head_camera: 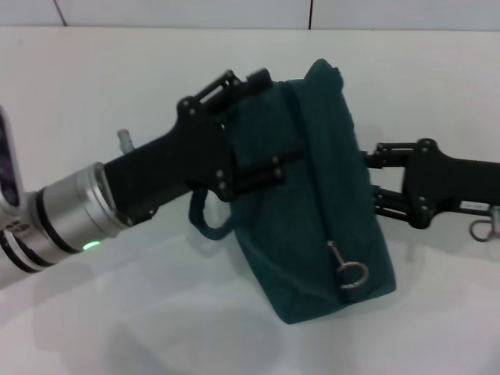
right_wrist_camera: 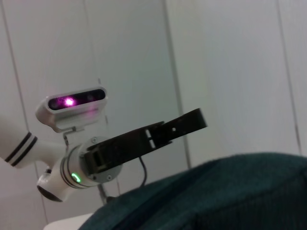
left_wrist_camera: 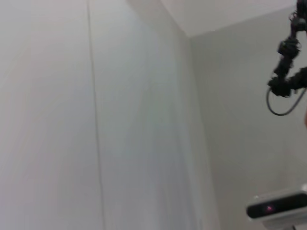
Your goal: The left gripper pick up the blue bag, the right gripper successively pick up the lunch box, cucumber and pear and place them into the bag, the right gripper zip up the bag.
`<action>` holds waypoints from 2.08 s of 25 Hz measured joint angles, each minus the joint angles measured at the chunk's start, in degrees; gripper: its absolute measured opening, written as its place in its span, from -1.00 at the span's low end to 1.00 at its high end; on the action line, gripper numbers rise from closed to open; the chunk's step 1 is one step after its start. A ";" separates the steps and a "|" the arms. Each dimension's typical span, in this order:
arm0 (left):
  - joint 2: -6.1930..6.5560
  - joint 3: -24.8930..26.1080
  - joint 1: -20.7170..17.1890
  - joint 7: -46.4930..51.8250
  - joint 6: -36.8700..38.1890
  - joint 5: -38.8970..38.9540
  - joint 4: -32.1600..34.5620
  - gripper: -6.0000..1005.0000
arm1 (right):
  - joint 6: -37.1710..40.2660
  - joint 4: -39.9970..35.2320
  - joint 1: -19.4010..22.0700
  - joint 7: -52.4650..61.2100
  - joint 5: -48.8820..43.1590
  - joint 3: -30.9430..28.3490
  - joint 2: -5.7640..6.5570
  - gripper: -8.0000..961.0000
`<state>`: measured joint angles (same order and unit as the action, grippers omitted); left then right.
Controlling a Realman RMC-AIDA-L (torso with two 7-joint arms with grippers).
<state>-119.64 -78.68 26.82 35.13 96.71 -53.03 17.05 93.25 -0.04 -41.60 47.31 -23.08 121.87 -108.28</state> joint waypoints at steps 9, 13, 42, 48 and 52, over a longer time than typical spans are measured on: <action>0.72 0.12 -1.14 0.29 0.06 3.35 1.99 0.73 | -1.87 -4.47 1.18 -0.10 -0.37 -0.96 0.00 -0.12; 1.14 0.11 -1.93 0.33 0.06 2.84 1.91 0.73 | 6.83 -4.56 7.07 0.28 0.53 -7.13 3.45 -0.12; 3.75 -0.07 -1.78 8.10 0.15 -8.28 7.21 0.73 | 9.40 -9.79 4.40 1.87 -8.73 -12.87 4.11 0.42; 4.15 -0.07 -1.98 8.38 0.15 -8.29 7.15 0.73 | 6.28 -11.86 4.80 1.33 -8.89 -14.55 3.65 0.41; 4.21 -0.10 -1.97 8.56 0.15 -8.33 7.12 0.73 | 5.54 -11.84 4.97 1.33 -8.93 -14.58 3.31 0.41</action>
<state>-115.44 -78.77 24.85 43.70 96.86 -61.35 24.18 98.79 -11.88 -36.63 48.64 -32.00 107.29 -104.97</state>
